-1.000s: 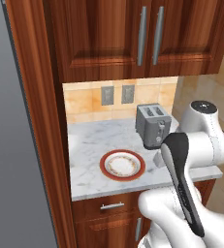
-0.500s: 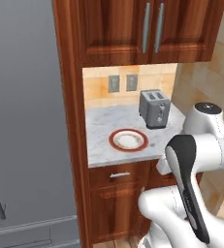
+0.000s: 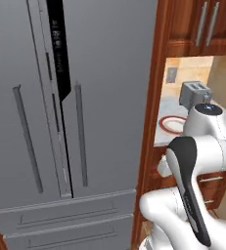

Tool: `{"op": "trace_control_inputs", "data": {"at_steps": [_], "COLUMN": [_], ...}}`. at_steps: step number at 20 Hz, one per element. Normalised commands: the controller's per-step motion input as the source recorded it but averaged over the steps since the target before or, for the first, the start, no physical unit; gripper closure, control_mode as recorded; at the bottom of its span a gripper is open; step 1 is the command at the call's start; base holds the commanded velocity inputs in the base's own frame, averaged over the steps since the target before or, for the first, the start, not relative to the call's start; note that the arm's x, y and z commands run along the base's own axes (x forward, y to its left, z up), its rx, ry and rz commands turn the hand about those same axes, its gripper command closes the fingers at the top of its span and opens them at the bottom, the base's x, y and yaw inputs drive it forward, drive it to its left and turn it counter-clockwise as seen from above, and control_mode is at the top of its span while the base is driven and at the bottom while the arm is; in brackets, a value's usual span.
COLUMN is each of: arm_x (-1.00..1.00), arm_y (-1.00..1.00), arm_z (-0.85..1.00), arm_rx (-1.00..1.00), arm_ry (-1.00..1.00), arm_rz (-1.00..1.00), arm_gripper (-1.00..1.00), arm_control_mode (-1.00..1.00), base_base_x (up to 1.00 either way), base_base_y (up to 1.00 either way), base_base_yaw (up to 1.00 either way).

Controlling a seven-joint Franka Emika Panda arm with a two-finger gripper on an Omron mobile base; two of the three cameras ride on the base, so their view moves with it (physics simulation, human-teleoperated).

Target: Place the fish on the bottom rack of the oven.

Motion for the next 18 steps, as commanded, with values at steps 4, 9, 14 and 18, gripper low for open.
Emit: {"op": "trace_control_inputs", "data": {"at_steps": [4, 9, 14, 18], "arm_x": [0.0, 0.0, 0.0, 0.0], "arm_y": [0.0, 0.0, 0.0, 0.0], "arm_z": [0.0, 0.0, 0.0, 0.0], "arm_rx": [0.0, 0.0, 0.0, 0.0], "arm_ry": [0.0, 0.0, 0.0, 0.0], "arm_rz": [0.0, 0.0, 0.0, 0.0], "arm_gripper": [1.0, 1.0, 1.0, 1.0], "arm_control_mode": [1.0, 1.0, 1.0, 1.0], "base_base_x": [0.08, 0.37, 0.62, 0.72], "base_base_y": [1.0, 1.0, 0.96, 0.5], "base_base_yaw": [0.27, 0.43, 0.28, 0.17]}}
